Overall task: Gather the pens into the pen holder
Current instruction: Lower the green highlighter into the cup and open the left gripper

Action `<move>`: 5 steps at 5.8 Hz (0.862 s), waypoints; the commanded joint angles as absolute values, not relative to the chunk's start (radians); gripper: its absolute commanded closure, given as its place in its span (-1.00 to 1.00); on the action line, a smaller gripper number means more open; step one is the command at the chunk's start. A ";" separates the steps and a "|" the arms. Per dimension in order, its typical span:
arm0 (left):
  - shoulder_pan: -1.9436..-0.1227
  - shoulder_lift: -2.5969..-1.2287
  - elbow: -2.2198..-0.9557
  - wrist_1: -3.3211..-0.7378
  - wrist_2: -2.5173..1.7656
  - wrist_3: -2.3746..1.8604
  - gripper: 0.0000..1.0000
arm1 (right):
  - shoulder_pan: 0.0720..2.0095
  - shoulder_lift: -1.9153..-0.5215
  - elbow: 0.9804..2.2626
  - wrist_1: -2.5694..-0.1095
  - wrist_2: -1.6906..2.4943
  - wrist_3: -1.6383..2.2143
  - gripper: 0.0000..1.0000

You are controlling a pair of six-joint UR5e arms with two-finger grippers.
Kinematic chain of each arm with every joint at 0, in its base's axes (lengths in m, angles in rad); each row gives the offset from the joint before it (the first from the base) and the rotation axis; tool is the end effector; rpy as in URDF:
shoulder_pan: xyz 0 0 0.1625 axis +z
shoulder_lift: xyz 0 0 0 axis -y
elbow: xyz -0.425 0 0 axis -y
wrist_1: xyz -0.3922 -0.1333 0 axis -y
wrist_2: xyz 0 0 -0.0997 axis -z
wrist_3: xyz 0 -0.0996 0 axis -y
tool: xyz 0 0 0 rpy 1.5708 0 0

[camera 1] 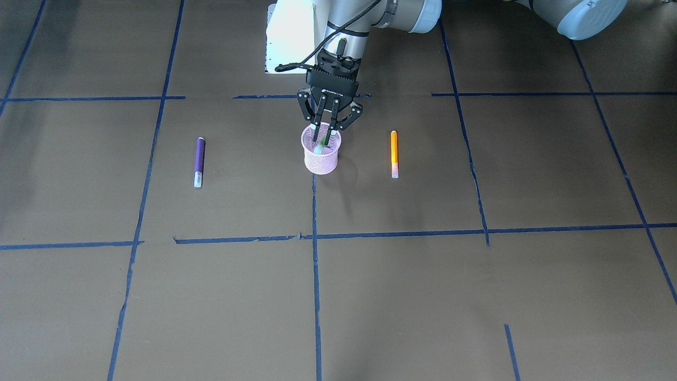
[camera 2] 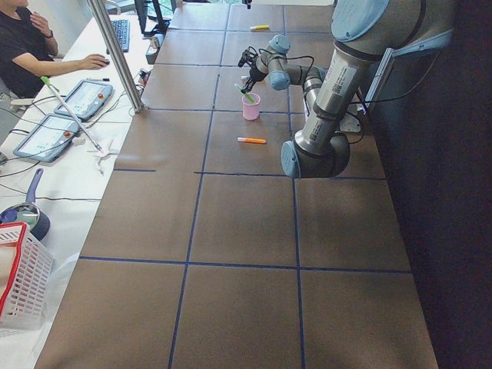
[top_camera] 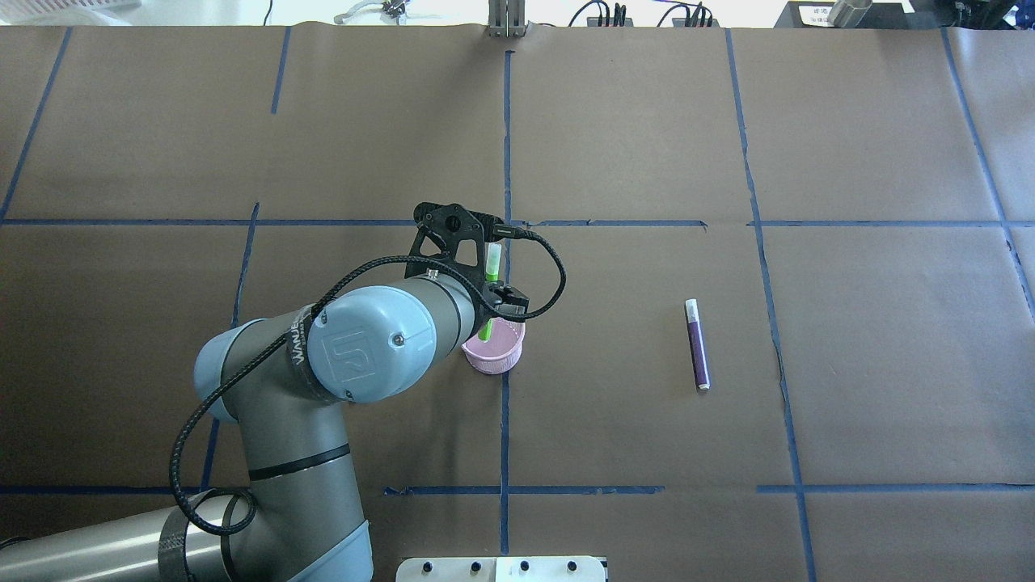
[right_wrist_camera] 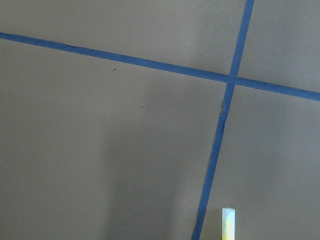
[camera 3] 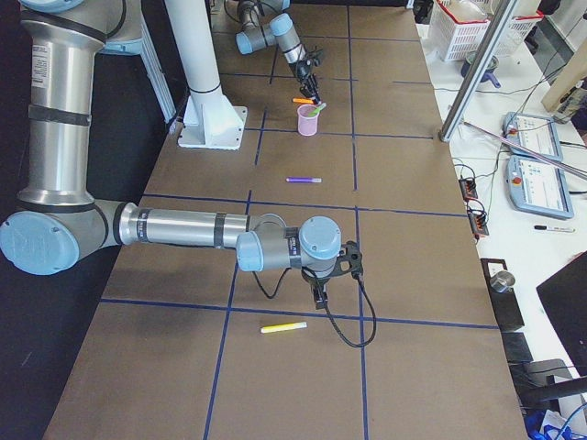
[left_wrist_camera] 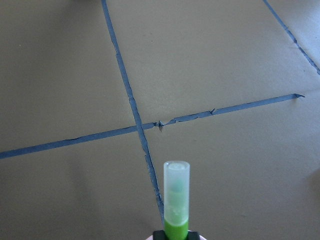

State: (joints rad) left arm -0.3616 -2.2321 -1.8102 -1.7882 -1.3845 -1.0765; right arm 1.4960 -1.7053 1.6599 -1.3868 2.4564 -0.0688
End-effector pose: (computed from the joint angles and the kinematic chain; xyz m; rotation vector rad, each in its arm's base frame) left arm 0.5414 -0.3670 0.1437 0.6138 0.9446 0.0142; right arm 0.0230 -0.4452 0.6501 0.1270 -0.8859 -0.1953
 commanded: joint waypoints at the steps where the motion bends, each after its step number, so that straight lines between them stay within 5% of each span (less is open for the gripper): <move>1: -0.360 -2.236 -1.812 -1.789 -1.384 -1.074 -0.65 | 1.479 -1.707 1.648 -1.367 2.454 -0.066 -1.00; 5: -0.605 -2.143 -1.832 -1.778 -1.775 -1.039 -0.91 | 1.307 -1.706 1.545 -1.287 2.346 0.074 -0.98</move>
